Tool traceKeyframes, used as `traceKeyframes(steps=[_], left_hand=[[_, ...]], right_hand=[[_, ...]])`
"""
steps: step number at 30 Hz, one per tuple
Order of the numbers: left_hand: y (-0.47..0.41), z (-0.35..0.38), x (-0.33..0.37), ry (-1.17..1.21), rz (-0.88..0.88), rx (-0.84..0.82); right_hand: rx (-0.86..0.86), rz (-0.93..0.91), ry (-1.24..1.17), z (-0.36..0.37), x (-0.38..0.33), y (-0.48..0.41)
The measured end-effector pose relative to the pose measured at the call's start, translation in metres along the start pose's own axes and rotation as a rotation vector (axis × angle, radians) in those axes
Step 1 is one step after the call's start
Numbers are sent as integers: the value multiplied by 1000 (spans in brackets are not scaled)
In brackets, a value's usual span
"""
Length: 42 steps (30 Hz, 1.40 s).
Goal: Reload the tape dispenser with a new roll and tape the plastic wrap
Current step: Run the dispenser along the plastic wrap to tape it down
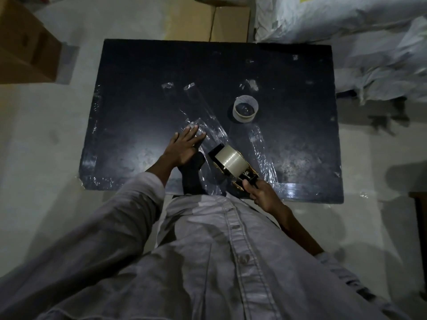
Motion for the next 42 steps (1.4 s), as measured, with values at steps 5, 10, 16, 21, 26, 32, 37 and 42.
traceKeyframes(steps=[5,10,16,21,26,32,37,42], left_hand=[[-2,2,0,-9,-26,-12],[2,1,13,-121,-96,-21],[22,22,45,-376,-83,-58],[41,43,64,-403,-74,-63],[54,48,86,-489,-67,-138],[59,51,98,-482,-74,-160],[54,56,104,-472,-58,-96],[49,69,109,-489,-60,-91]], right_hand=[[4,4,-26,-1,-2,3],[34,-20,-33,-1,-10,11],[63,-24,-64,-6,5,41],[70,13,-18,-6,6,52],[62,0,-12,-6,-6,57],[73,21,-87,-13,12,76],[128,34,-163,-16,45,110],[155,37,-115,-17,36,116]])
Point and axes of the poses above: each hand's wrist, its own y-axis away from the middle knuckle, its own z-axis out of the palm, x = y × z, the point moved 7 cm from there along -y, towards the middle knuckle, and after that the axes turned 13 degrees about -x, right-handed, at the moved point
